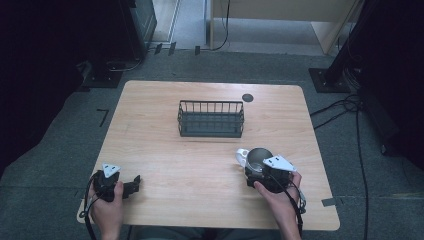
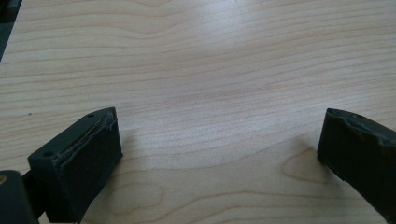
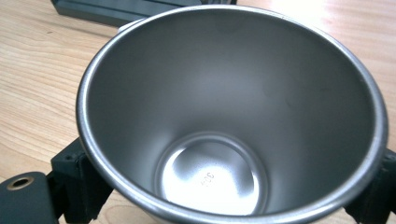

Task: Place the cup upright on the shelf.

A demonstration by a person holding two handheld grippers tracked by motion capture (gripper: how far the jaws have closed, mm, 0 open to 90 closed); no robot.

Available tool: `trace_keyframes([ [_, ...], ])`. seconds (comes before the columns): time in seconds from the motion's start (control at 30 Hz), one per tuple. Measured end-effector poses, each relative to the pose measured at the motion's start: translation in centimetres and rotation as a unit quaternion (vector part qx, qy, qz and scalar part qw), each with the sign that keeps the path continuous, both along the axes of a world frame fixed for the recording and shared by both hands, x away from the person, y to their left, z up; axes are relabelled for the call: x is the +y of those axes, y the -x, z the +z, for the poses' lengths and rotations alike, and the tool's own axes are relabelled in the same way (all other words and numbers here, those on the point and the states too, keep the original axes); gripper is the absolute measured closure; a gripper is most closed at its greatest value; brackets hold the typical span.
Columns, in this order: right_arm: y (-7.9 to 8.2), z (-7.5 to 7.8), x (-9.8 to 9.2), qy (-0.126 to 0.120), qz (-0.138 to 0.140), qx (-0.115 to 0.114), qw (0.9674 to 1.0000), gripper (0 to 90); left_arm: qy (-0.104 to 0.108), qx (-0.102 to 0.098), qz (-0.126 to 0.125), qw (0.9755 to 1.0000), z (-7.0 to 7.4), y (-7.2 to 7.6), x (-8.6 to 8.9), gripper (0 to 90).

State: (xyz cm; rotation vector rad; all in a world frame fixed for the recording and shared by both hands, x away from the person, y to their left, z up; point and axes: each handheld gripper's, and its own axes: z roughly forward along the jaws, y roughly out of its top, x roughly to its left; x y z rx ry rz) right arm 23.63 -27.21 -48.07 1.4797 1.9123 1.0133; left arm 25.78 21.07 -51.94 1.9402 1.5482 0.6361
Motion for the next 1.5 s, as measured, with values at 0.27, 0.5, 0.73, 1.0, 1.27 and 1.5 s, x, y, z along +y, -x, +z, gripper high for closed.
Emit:
trace_keyframes([
  [0.27, -0.3, 1.3, 0.2, 0.001, 0.027, -0.011, 0.9996, 7.8, 0.000, 0.000, 0.000, 1.0000, 0.0, 0.0, 0.0, 0.0],
  [0.5, -1.1, 2.8, 1.2, 0.009, 0.054, -0.020, 0.9983, 7.8, 0.000, 0.000, 0.000, 1.0000, 0.0, 0.0, 0.0, 0.0],
  [0.73, -2.0, 4.1, 2.2, 0.016, 0.072, -0.028, 0.9969, 7.8, 0.000, 0.000, 0.000, 1.0000, 0.0, 0.0, 0.0, 0.0],
  [1.0, -3.3, 5.7, 3.3, 0.019, 0.089, -0.040, 0.9950, 7.8, 0.000, 0.000, 0.000, 1.0000, 0.0, 0.0, 0.0, 0.0],
  [1.27, -4.7, 7.3, 4.3, 0.031, 0.107, -0.051, 0.9925, 7.8, 0.000, 0.001, 0.000, 1.0000, 0.0, 0.0, 0.0, 0.0],
  [1.5, -6.1, 8.6, 5.0, 0.034, 0.120, -0.056, 0.9906, 7.8, 0.000, 0.000, 0.001, 1.0000, 0.0, 0.0, 0.0, 0.0],
])
